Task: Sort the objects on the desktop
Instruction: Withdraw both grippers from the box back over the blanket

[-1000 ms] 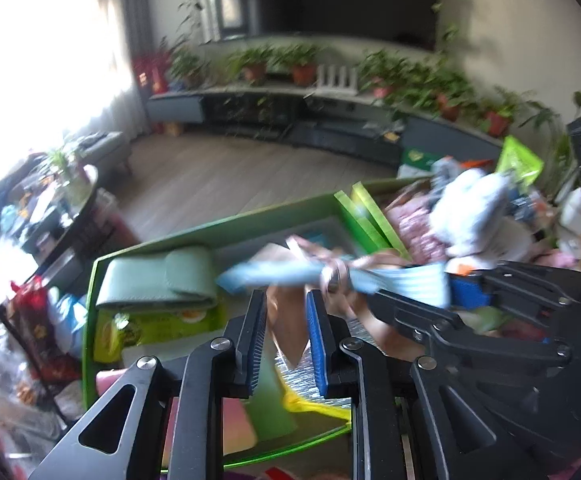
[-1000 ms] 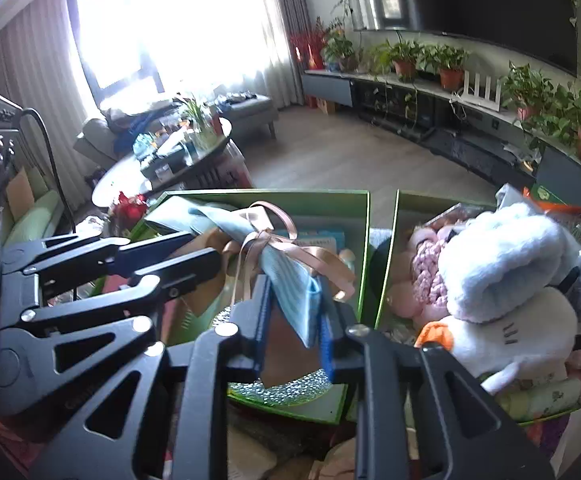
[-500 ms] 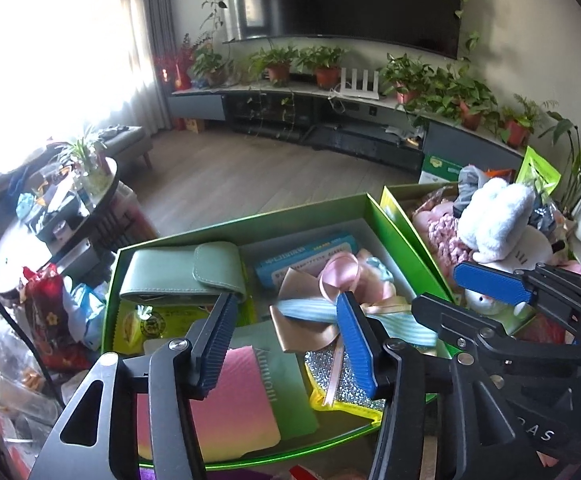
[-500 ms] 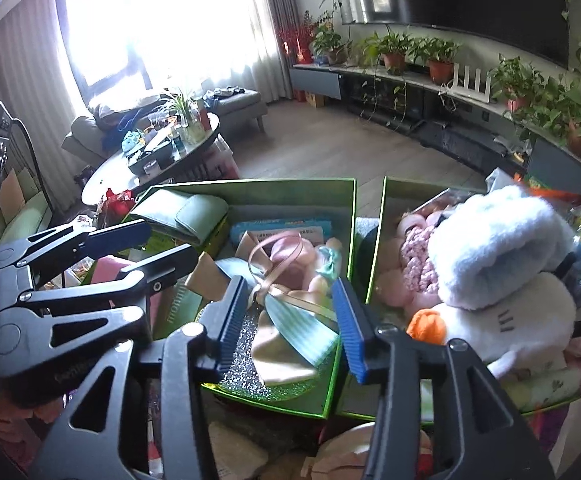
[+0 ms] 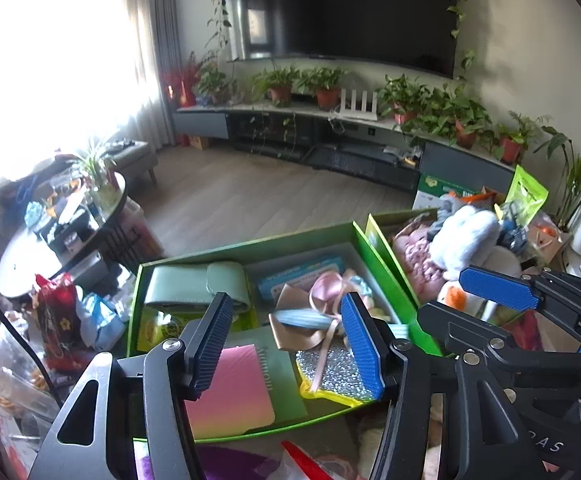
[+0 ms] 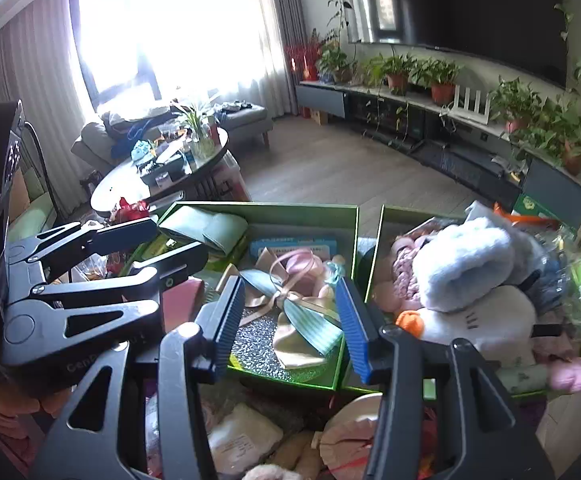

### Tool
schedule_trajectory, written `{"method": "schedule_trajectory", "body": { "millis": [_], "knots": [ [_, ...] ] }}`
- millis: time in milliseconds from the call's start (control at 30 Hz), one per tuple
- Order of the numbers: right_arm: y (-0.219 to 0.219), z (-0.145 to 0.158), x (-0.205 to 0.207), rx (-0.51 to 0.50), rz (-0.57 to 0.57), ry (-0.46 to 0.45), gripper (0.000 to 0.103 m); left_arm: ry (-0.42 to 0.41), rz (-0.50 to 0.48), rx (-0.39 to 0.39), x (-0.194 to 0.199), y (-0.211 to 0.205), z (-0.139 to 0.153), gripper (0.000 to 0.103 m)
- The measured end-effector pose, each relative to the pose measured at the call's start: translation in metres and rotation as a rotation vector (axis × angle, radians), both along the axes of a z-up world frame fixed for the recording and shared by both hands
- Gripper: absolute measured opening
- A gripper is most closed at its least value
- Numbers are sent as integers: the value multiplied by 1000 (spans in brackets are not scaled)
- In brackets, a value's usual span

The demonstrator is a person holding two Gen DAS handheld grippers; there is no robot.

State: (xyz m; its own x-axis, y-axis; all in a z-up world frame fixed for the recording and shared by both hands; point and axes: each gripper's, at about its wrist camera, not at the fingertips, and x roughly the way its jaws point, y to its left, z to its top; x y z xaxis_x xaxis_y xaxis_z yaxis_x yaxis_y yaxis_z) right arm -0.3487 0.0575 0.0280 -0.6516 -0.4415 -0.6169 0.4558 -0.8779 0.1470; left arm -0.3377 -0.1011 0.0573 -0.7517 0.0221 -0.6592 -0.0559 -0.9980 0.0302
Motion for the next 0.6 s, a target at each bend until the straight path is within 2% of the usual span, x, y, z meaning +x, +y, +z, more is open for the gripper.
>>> {"method": "schedule_trajectory", "body": {
  "millis": [200,600],
  "knots": [
    [9,25,23,-13,1,49,50,60,7,3,25,4,26,66],
    [36,49,78,-22,-8,94,55,114,-28,14,82,27,50,67]
  ]
}}
